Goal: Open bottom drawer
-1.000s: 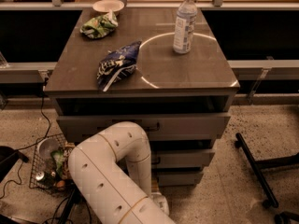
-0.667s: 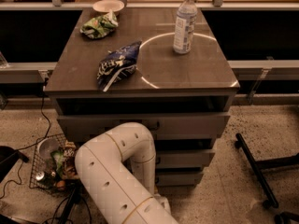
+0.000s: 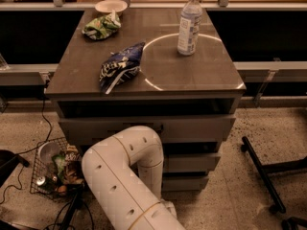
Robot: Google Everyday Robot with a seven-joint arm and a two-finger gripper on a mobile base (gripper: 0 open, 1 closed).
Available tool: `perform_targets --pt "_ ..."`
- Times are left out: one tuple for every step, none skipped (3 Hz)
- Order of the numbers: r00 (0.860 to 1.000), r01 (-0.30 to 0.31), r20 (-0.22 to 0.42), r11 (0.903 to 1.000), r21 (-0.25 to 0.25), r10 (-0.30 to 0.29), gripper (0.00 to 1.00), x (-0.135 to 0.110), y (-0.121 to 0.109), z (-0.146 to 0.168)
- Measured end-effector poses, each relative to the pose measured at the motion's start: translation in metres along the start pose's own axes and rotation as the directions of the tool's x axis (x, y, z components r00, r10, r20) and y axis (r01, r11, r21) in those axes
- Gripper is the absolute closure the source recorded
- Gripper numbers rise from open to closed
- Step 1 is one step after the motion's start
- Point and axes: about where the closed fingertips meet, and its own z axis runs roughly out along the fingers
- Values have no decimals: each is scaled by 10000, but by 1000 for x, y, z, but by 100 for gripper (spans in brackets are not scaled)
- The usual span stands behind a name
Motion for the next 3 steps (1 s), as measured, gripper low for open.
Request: perform_targets --pt "10000 0 0 10000 0 0 78 0 -1 -2" --pt "10000 -1 0 10000 0 1 100 0 -6 -13" --pt "10000 -1 0 10000 0 1 100 0 -6 -13"
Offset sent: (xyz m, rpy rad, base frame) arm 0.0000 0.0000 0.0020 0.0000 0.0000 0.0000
